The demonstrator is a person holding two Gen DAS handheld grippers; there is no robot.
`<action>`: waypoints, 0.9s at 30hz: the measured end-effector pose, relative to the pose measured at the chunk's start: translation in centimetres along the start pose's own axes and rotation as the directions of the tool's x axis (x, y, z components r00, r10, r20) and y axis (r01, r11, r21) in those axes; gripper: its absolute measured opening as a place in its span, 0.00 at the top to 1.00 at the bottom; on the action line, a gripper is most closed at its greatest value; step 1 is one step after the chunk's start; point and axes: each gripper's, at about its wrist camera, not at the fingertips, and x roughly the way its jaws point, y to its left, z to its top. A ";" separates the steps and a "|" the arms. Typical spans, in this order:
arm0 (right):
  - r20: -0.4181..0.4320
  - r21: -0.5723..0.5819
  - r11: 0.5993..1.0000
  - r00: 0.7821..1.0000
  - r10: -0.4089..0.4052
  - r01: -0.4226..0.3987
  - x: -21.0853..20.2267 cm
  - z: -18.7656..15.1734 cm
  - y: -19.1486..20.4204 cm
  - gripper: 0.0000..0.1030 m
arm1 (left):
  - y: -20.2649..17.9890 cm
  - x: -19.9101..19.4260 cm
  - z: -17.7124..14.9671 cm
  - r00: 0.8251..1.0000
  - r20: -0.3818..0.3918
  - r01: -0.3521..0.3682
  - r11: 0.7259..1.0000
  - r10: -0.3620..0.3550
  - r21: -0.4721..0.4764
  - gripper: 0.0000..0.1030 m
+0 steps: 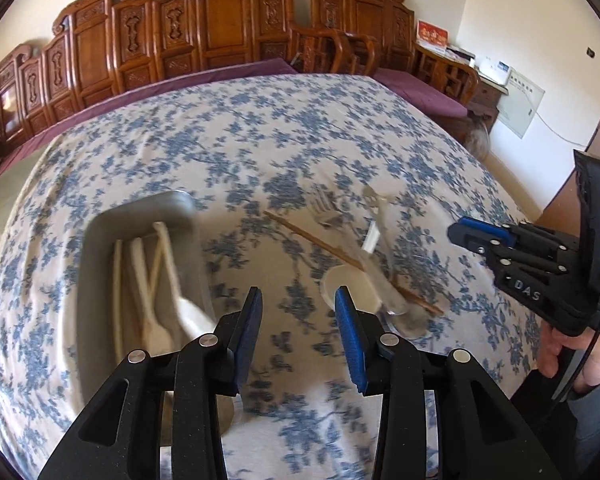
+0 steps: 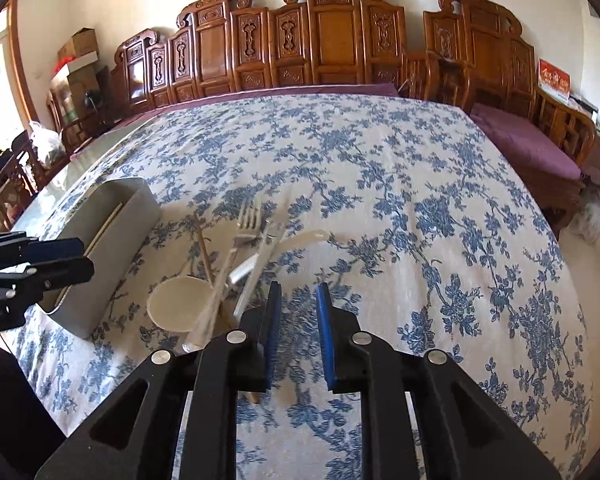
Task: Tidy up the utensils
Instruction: 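Lower the left gripper onto the pile and grasp a metal fork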
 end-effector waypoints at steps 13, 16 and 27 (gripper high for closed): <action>0.007 0.070 0.997 0.999 0.038 -0.038 1.4 0.5 -2.6 0.81 | -3.8 6.9 3.7 0.997 -0.077 0.018 1.000 -0.017 0.006 0.68; 0.009 0.080 0.996 0.999 0.043 -0.043 1.5 0.6 -2.9 0.81 | -3.9 8.5 4.5 0.995 -0.093 0.021 1.000 -0.021 -0.006 0.75; 0.024 0.096 0.993 0.998 0.060 -0.062 1.5 0.8 -3.1 0.81 | -4.0 12.8 5.7 0.981 -0.190 -0.041 0.999 0.038 -0.010 0.78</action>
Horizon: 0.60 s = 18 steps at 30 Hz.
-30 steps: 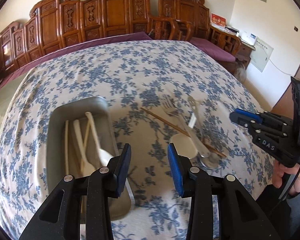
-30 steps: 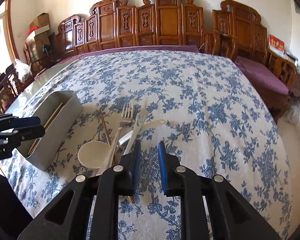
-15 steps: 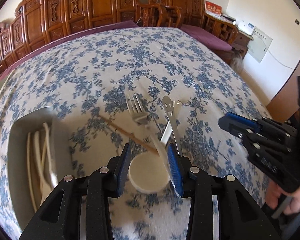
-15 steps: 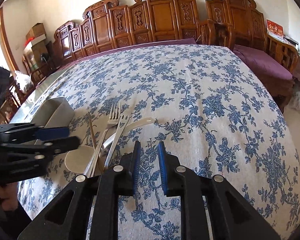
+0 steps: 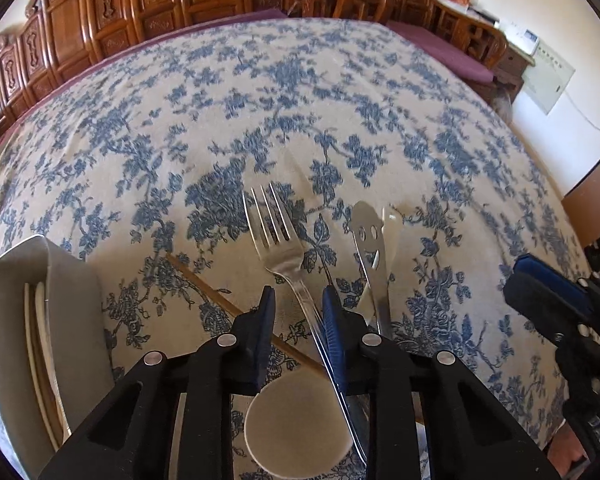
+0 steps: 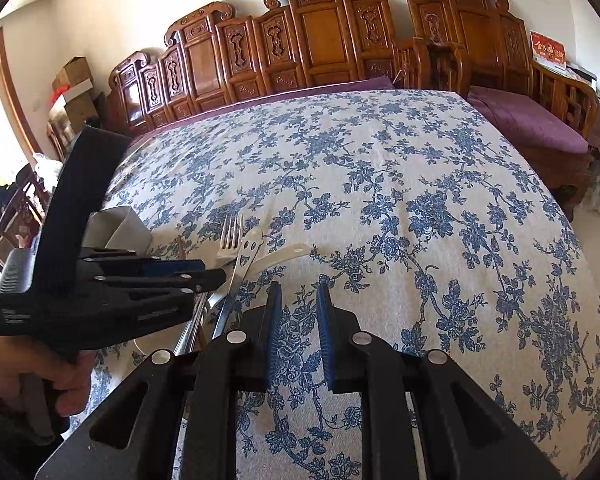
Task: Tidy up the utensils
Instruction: 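Lower the left gripper onto the pile and grasp a metal fork, then grasp a wooden chopstick with the right gripper while the left gripper holds the metal fork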
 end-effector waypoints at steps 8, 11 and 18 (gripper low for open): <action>0.007 0.006 1.000 1.000 0.006 -0.006 -0.2 0.1 -0.1 0.81 | -0.4 0.5 0.5 0.998 -0.054 0.008 1.000 -0.007 0.006 0.85; 0.002 0.000 1.000 1.000 0.007 -0.007 -0.1 0.1 0.1 0.81 | -0.6 0.1 0.3 0.999 -0.047 0.001 1.000 0.000 0.016 0.94; -0.014 -0.002 1.000 1.000 0.010 -0.010 0.3 -0.3 0.5 0.81 | -0.9 -2.4 -1.0 1.000 0.010 -0.002 0.999 0.002 0.044 0.94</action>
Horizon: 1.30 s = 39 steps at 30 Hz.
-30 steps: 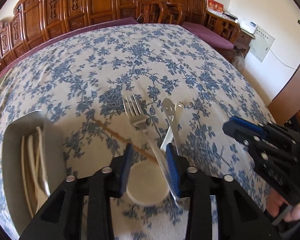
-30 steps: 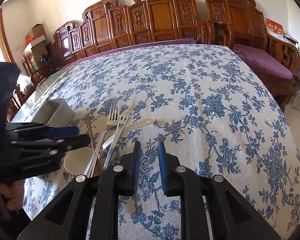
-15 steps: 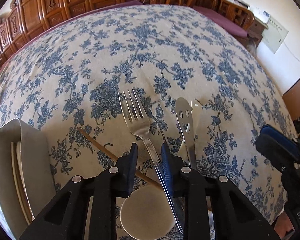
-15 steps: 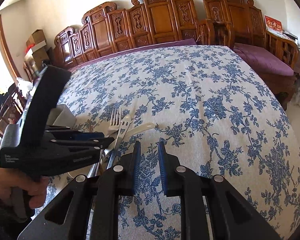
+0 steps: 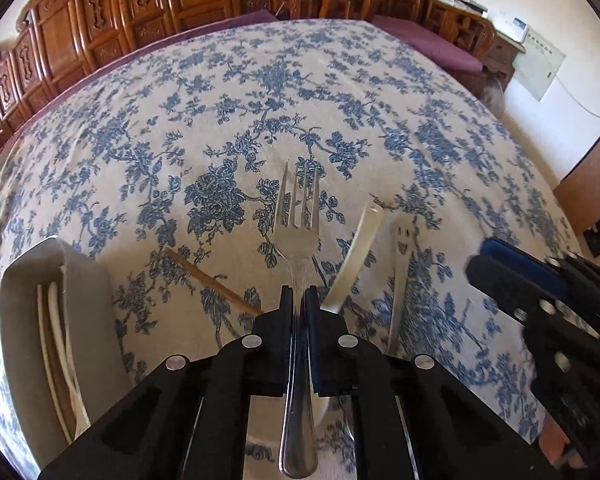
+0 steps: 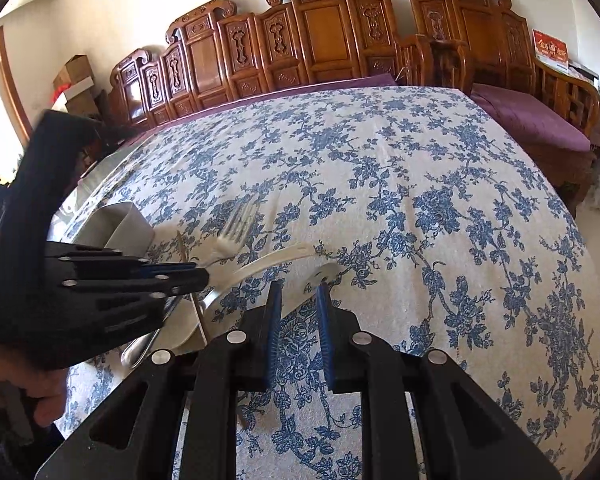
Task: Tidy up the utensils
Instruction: 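Grasp a wooden chopstick with the right gripper while the left gripper holds the metal fork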
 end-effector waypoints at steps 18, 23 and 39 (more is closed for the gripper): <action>-0.092 -0.115 0.985 0.989 0.116 -0.127 2.9 -0.7 4.9 0.81 | 3.4 -7.6 -3.5 0.993 0.115 0.046 0.998 -0.040 -0.046 0.94; -0.139 -0.154 0.979 0.984 0.109 -0.130 3.9 -1.5 6.0 0.76 | 4.3 -8.4 -4.3 0.992 0.125 0.044 0.997 -0.037 -0.056 0.94; -0.198 -0.208 0.972 0.977 0.072 -0.114 5.5 -2.0 7.2 0.90 | 7.6 -11.5 -5.9 0.986 0.167 0.012 0.994 0.006 -0.105 0.94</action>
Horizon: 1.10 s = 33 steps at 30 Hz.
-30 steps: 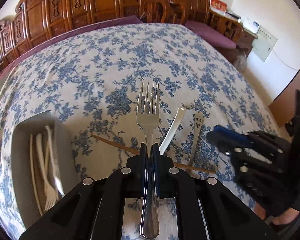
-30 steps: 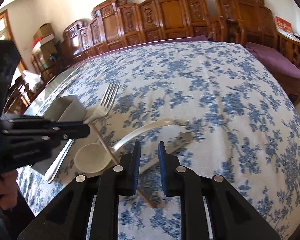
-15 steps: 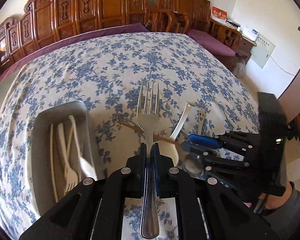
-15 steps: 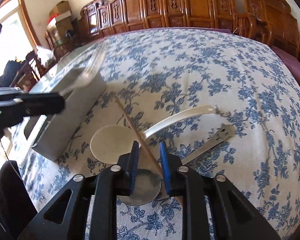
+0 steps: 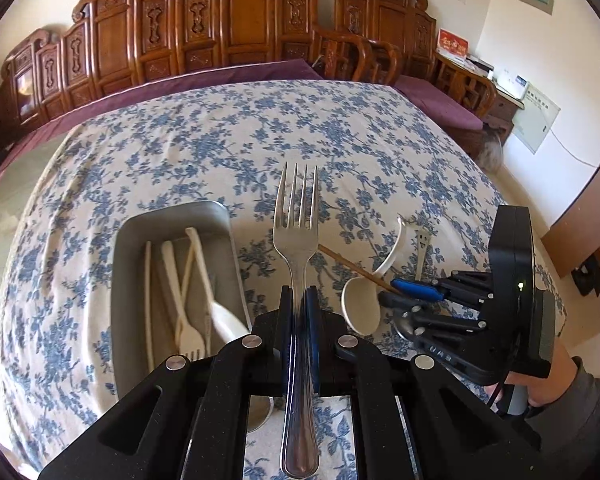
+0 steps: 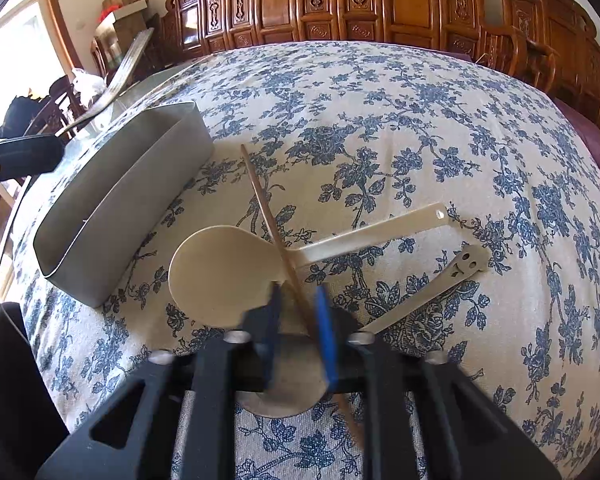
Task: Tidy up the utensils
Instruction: 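Grasp a wooden chopstick with the right gripper while the left gripper holds the metal fork, then carry the metal fork into the tray and release with the left gripper while the right holds the chopstick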
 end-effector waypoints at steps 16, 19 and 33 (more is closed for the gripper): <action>0.080 0.048 0.999 0.997 0.022 -0.026 -2.8 -0.1 0.0 0.94 | 4.1 -1.7 -0.5 0.997 0.017 -0.076 0.996 0.077 -0.051 0.94; 0.107 0.041 0.999 0.994 0.028 -0.033 -3.5 0.2 0.6 0.94 | 5.1 -0.8 -0.5 0.995 0.002 -0.095 0.994 0.096 -0.052 0.94; 0.140 0.055 0.996 0.988 0.068 -0.077 -3.4 1.9 1.3 0.94 | 8.6 5.8 -0.5 0.986 -0.095 -0.145 0.987 0.138 -0.065 0.94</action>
